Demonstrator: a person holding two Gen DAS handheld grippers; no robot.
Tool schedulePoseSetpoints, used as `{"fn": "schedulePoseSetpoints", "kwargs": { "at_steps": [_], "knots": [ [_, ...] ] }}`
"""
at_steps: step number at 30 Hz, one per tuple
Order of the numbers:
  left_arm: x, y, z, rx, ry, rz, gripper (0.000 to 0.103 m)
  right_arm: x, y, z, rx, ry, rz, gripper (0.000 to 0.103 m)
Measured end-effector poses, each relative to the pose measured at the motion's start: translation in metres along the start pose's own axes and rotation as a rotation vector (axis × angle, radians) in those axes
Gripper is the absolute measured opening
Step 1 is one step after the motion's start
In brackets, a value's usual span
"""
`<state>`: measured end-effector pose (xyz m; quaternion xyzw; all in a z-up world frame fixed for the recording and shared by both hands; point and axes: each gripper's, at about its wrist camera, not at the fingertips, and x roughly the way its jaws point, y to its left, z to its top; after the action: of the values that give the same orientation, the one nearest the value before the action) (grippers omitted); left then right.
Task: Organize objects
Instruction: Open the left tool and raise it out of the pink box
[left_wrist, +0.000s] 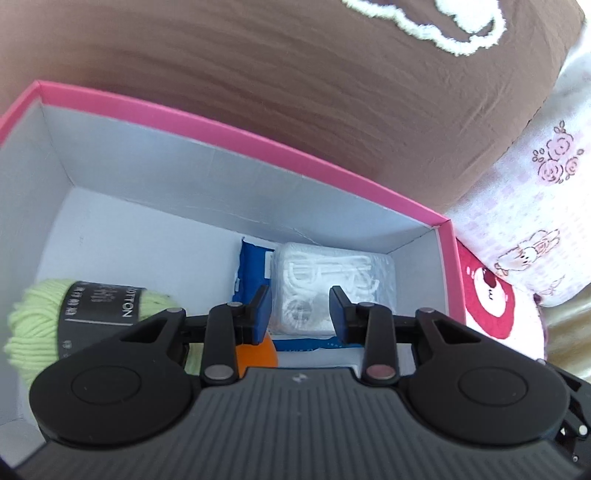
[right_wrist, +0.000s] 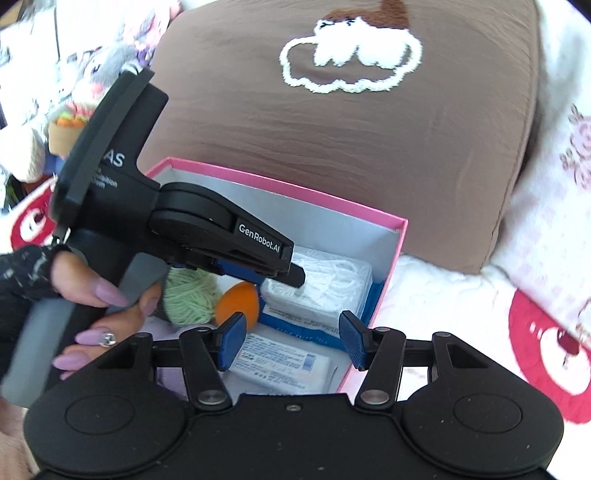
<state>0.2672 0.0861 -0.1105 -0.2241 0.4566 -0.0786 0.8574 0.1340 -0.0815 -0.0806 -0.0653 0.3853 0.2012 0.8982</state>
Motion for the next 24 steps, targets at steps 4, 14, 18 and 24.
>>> {"fn": "schedulePoseSetpoints", "kwargs": {
  "at_steps": [4,14,18,24],
  "knots": [
    [-0.018,-0.002,0.001,0.000,0.004,0.013,0.033,-0.015,0.000,-0.004,0.024,-0.015,0.020,0.060],
    [-0.093,-0.016,-0.023,0.092,-0.030,0.121,0.038,-0.067,-0.002,0.020,0.022,-0.056,0.057,0.061],
    [-0.111,-0.021,-0.032,0.119,-0.050,0.150,0.040,-0.083,0.001,0.020,0.021,-0.080,0.086,0.062],
    [-0.156,-0.034,-0.046,0.166,-0.080,0.174,0.043,-0.100,0.001,0.026,0.000,-0.116,0.080,0.063]
  ]
}}
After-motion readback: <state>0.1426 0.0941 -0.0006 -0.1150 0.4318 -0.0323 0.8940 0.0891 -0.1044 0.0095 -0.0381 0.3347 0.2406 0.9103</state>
